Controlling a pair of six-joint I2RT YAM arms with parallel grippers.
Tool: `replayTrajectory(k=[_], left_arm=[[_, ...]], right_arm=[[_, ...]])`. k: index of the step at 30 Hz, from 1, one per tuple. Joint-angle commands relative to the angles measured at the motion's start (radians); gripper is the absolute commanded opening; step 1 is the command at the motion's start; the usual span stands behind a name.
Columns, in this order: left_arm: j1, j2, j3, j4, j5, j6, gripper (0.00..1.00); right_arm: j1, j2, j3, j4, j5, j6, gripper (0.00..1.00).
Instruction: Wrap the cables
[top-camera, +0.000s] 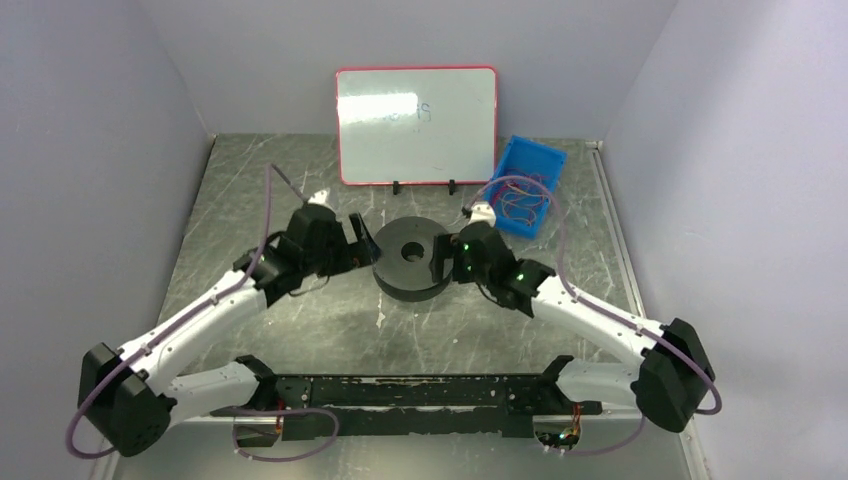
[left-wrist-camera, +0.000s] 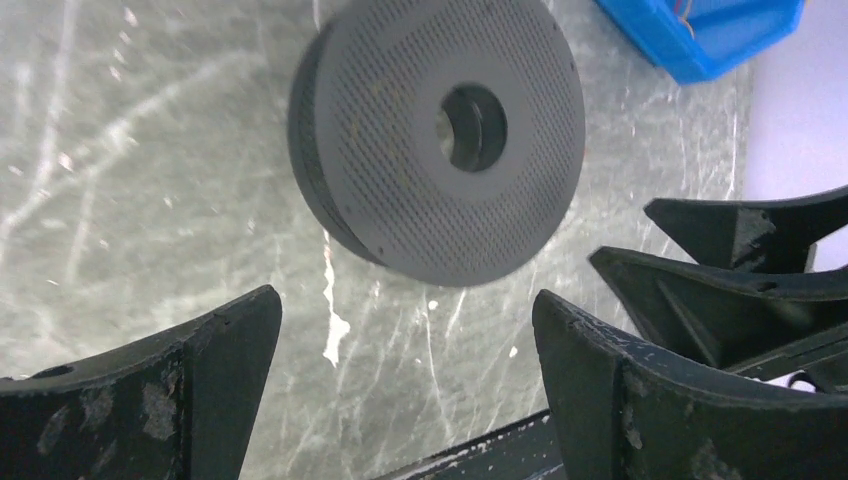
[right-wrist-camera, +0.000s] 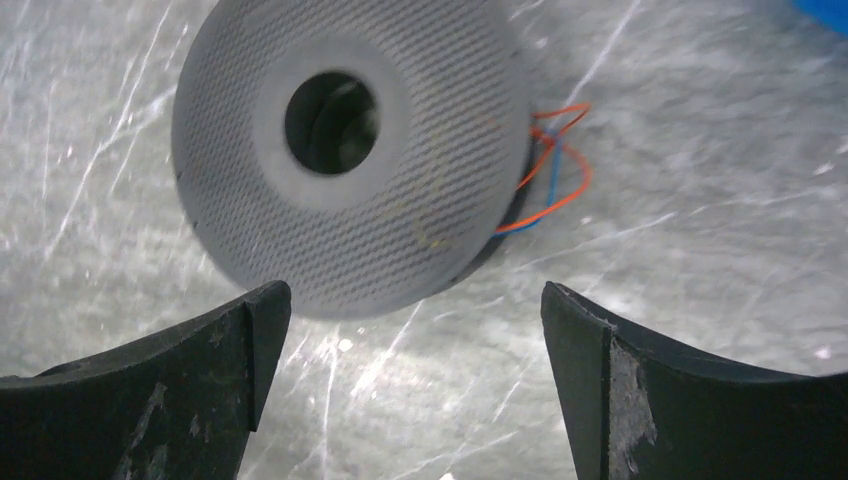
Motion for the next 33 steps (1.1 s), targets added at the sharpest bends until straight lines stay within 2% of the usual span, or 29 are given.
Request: replayTrajectory(k=[1, 5, 7, 11, 15, 18, 23, 29, 33], left_arm=[[0.143, 0.076, 0.164, -0.156, 0.165, 0.165, 1.00], [0.243, 0.115, 0.256, -0.211, 0.173, 0.218, 0.99], [0.290, 0.117, 0.274, -0.217, 0.183, 0.233, 1.00], [0.338, 0.103, 0.319, -0.235, 0.137, 0.250, 1.00], [0.339, 0.057, 0.332, -0.230, 0.089, 0.287, 0.99], [0.339, 0.010, 0.327, -0.244, 0.003, 0.260, 1.00], [0.339, -0.066, 0.313, -0.259, -0.090, 0.261, 1.00], [0.339, -0.198, 0.227, -0.157, 0.033, 0.416, 1.00], [0.339, -0.296, 0.123, -0.069, 0.113, 0.450, 0.99]], right_arm=[[-0.164, 0.022, 0.086, -0.117, -0.151, -0.065, 1.00], [-0.372, 0.033, 0.139, -0.161, -0.217, -0.068, 1.00], [-0.416, 0.031, 0.161, -0.180, -0.180, -0.058, 1.00], [-0.418, 0.020, 0.207, -0.237, -0.020, 0.004, 1.00], [-0.419, -0.002, 0.219, -0.255, -0.029, -0.010, 1.00], [-0.418, -0.028, 0.227, -0.275, -0.018, -0.011, 1.00], [-0.419, -0.141, 0.218, -0.257, -0.038, -0.020, 1.00], [-0.418, -0.299, 0.172, -0.220, -0.018, -0.059, 1.00], [-0.418, -0.393, 0.092, -0.174, -0.022, -0.077, 1.00]])
